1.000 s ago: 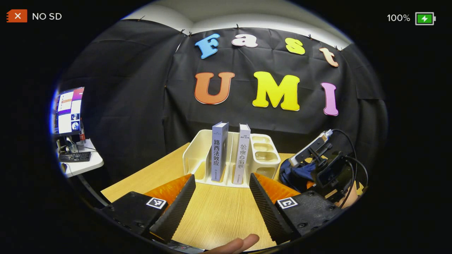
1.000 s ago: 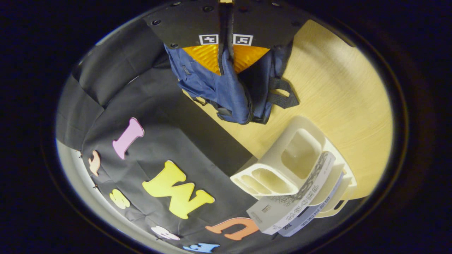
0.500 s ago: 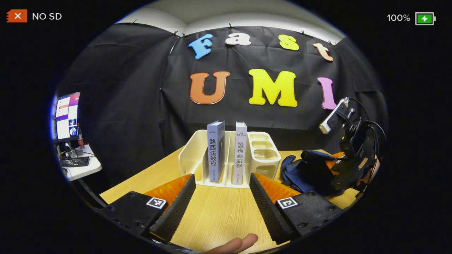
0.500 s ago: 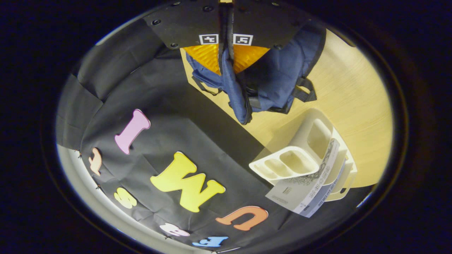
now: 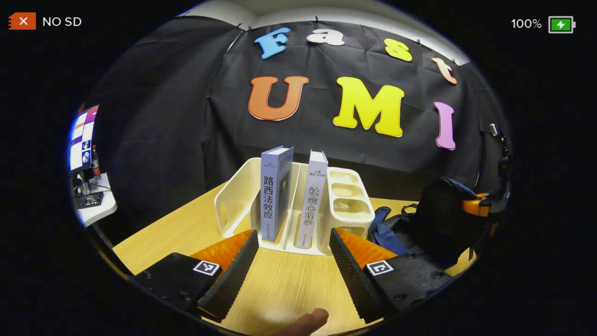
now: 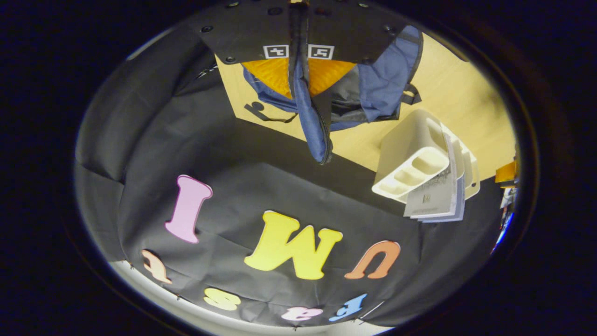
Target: Open the schoolbag, grab two books from the bookshelf and put them into the schoolbag.
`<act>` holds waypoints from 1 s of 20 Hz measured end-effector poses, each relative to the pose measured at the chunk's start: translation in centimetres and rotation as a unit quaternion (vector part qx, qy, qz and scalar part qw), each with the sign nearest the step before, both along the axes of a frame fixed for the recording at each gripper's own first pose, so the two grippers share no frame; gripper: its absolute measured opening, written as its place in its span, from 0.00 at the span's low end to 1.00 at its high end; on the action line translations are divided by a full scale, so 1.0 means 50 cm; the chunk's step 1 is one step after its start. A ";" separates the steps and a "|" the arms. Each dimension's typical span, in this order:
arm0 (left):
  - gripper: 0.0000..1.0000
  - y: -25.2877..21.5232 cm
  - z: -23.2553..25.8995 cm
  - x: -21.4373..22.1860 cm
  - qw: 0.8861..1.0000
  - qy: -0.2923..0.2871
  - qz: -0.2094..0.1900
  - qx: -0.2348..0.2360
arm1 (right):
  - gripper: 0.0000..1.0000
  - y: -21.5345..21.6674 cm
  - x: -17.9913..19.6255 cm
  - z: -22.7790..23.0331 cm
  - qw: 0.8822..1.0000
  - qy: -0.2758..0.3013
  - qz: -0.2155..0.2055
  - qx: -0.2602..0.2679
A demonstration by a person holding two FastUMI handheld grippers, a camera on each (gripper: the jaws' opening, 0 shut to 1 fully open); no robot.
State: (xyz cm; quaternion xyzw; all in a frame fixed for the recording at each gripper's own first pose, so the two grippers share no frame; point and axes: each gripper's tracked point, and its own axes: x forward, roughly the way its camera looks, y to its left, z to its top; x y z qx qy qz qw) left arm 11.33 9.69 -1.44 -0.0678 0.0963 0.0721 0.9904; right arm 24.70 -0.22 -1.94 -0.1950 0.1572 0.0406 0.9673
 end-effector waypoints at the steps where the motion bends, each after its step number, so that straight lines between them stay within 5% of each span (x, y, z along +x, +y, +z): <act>1: 0.98 0.007 0.016 0.016 1.000 -0.004 0.003 0.008 | 0.00 -0.009 0.008 0.007 1.000 0.003 0.001 0.017; 6: 0.98 -0.036 0.086 0.119 0.999 -0.004 -0.039 0.022 | 0.00 -0.056 0.032 0.036 0.995 0.021 0.005 0.098; 13: 0.96 -0.034 0.180 0.268 0.996 0.023 -0.058 0.064 | 0.00 -0.116 0.066 0.064 0.990 0.017 0.002 0.140; 17: 0.96 -0.029 0.153 0.356 0.989 0.123 -0.072 0.027 | 0.00 -0.128 0.069 0.059 0.990 0.019 0.007 0.139; 20: 0.96 -0.035 0.123 0.405 0.971 0.206 -0.121 0.002 | 0.00 -0.133 0.069 0.062 0.990 0.006 0.011 0.139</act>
